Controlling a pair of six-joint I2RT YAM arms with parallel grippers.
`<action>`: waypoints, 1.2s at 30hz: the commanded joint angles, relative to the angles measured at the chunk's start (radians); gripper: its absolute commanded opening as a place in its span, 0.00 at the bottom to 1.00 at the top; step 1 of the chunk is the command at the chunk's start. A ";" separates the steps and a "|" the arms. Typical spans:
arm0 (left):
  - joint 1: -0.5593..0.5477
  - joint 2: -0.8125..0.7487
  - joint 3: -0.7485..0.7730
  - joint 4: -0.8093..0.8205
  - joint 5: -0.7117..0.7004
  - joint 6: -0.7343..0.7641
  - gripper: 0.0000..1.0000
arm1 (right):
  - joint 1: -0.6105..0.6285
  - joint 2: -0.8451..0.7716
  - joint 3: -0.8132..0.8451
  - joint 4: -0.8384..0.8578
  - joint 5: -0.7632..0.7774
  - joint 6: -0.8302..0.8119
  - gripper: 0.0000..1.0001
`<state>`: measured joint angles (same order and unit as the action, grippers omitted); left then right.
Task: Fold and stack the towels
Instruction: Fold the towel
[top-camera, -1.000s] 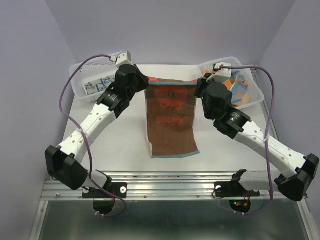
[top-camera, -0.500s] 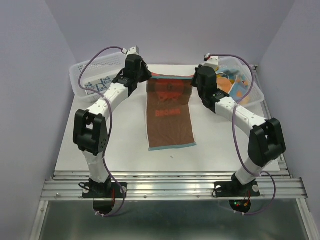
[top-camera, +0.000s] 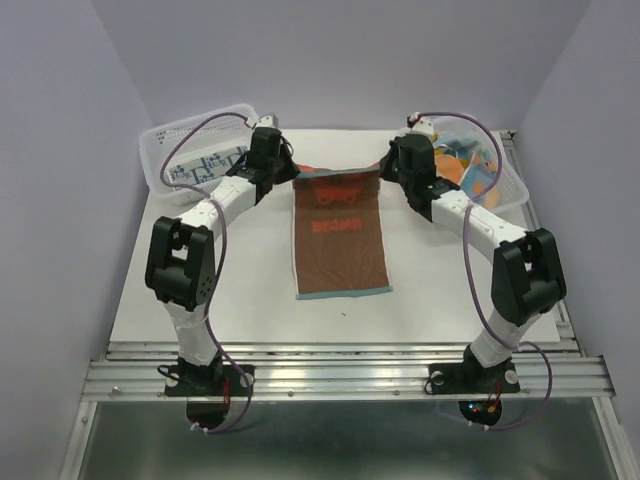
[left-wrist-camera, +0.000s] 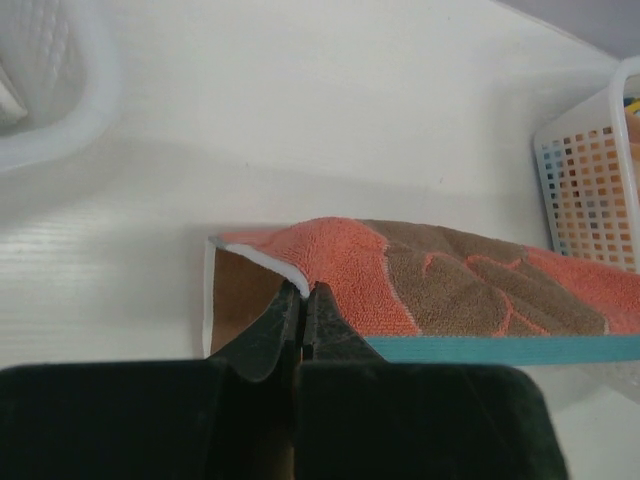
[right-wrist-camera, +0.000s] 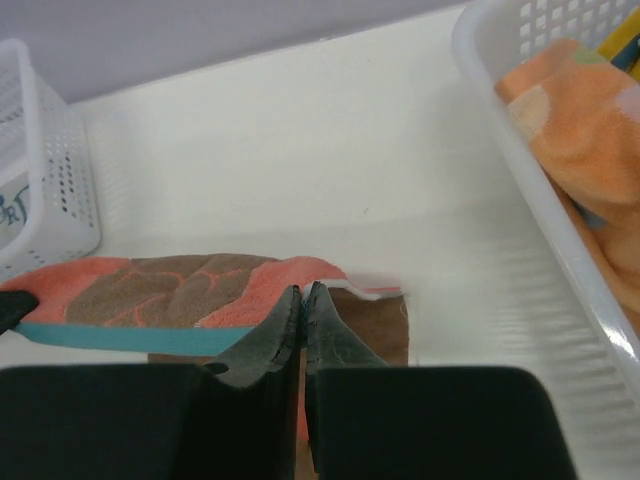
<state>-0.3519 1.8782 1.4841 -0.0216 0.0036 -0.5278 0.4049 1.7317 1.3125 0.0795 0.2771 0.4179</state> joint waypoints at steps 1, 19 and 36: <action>0.008 -0.158 -0.126 0.058 0.029 -0.032 0.00 | -0.009 -0.122 -0.076 -0.052 -0.079 0.076 0.01; -0.145 -0.543 -0.700 0.141 -0.008 -0.213 0.00 | -0.006 -0.464 -0.527 -0.135 -0.306 0.229 0.01; -0.239 -0.729 -0.864 0.100 -0.025 -0.311 0.00 | -0.003 -0.635 -0.662 -0.199 -0.401 0.252 0.01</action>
<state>-0.5892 1.2034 0.6281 0.0784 -0.0158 -0.8257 0.4061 1.1416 0.6632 -0.1211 -0.1043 0.6697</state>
